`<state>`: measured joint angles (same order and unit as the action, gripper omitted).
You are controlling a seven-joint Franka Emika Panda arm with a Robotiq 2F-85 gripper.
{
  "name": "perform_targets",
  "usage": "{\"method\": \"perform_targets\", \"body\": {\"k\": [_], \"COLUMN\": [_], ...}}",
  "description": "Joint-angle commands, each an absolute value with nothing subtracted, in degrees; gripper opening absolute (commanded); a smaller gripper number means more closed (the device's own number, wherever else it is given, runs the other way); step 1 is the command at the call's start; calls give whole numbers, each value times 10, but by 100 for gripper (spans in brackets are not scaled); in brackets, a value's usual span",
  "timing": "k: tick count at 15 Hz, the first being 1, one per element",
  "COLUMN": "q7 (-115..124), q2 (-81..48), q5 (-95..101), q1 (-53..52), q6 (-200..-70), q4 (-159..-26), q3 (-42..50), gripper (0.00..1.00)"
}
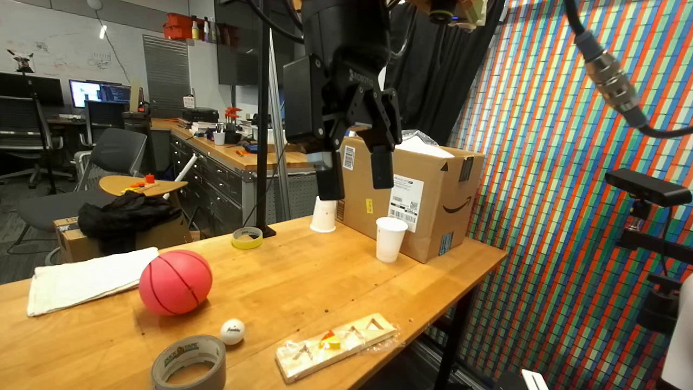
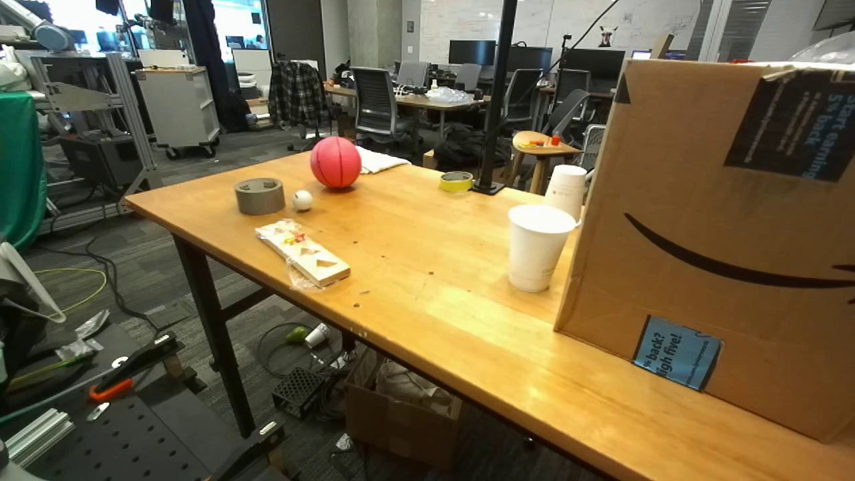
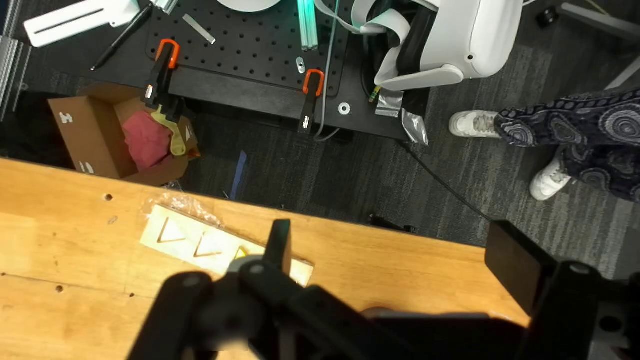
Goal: Put the white ball in the cup, then place the basketball on the tape
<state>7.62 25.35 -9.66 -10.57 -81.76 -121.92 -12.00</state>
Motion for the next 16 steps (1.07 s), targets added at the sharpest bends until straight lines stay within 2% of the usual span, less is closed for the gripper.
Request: {"method": "perform_targets", "body": {"k": [1, 16], "q7": [76, -44], "q2": [253, 92], "q5": [-97, -37], "q1": [-103, -113], "q6": [-816, -967], "q4": [-1217, -1117], "q3": [-122, -128], "gripper": [100, 100]}}
